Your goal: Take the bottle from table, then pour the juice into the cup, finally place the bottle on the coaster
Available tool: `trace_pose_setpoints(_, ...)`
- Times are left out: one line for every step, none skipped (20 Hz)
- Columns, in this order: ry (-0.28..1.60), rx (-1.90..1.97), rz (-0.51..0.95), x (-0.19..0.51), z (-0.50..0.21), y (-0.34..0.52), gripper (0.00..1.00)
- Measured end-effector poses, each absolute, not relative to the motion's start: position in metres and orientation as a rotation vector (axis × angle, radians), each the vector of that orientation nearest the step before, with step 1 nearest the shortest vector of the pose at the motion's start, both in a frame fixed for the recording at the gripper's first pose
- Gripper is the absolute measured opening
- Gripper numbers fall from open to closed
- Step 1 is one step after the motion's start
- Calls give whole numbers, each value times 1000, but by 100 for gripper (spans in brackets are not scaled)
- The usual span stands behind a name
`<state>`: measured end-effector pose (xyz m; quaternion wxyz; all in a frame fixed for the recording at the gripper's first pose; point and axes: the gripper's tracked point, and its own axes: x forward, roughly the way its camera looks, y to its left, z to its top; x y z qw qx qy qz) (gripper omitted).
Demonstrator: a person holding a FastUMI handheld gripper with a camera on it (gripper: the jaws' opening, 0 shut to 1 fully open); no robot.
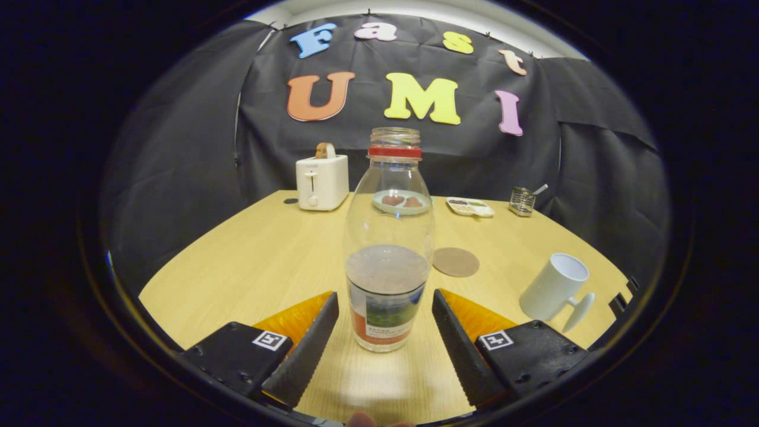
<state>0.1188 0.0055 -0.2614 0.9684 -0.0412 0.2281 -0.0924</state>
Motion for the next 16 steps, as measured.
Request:
trace_pose_setpoints(460,-87,-192,122,-260,3,100)
trace_pose_setpoints(458,-93,-198,125,-259,2,100)
trace_pose_setpoints(460,-97,-201,128,-259,0,100)
trace_pose_setpoints(461,-100,-201,130,-259,0,100)
trace_pose_setpoints(462,-99,-197,132,-259,1,100)
trace_pose_setpoints(461,-101,-193,133,-259,2,99)
trace_pose_setpoints(461,-107,-192,134,-258,3,95)
trace_pose_setpoints(461,-114,-191,135,-257,3,92)
trace_pose_setpoints(464,-120,-194,136,-256,4,88)
trace_pose_setpoints(472,-120,-195,136,-257,3,85)
trace_pose_setpoints(479,-114,-190,136,-255,6,84)
trace_pose_setpoints(481,-104,-191,134,-252,7,83)
trace_pose_setpoints(475,-93,-193,132,-245,7,82)
trace_pose_setpoints(469,-73,-191,131,-239,8,80)
trace_pose_setpoints(463,-47,-181,132,-233,10,80)
trace_pose_setpoints(453,-18,-170,130,-224,12,79)
